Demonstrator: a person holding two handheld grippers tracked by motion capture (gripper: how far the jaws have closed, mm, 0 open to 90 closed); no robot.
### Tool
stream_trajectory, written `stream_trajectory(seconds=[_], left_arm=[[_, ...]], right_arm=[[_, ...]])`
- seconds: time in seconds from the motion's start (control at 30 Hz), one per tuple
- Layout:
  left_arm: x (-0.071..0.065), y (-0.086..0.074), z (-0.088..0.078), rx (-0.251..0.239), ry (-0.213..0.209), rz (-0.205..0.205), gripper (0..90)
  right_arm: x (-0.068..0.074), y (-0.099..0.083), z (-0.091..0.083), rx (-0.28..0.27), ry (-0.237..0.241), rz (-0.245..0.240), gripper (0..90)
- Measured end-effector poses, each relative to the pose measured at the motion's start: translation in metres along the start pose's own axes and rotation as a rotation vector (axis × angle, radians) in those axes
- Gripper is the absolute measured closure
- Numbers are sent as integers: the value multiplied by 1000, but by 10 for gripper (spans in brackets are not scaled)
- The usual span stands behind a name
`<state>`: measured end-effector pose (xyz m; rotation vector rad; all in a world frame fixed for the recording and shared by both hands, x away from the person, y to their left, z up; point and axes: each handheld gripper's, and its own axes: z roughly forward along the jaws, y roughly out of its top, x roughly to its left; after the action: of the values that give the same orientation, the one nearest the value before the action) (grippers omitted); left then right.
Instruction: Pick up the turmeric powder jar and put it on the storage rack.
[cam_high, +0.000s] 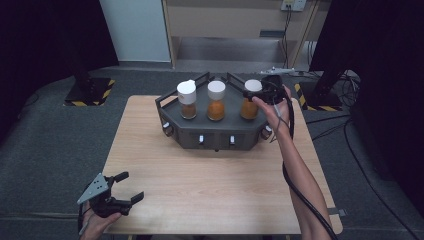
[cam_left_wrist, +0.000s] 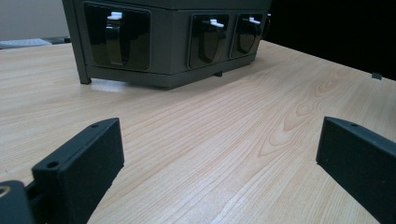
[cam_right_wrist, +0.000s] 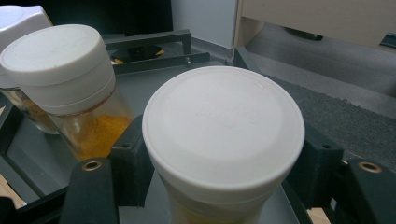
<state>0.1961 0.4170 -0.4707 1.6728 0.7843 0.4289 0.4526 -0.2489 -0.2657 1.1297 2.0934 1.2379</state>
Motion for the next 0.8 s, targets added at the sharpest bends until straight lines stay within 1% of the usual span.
stream_trajectory(seconds=[0.43,0.8], left_arm=[[0,0,0,1,0,0,0],[-1,0,0,2,0,3,0]], right_arm=[[-1,-5,3,-2,9,11,334],[-2,-12,3,-29,12,16,327]])
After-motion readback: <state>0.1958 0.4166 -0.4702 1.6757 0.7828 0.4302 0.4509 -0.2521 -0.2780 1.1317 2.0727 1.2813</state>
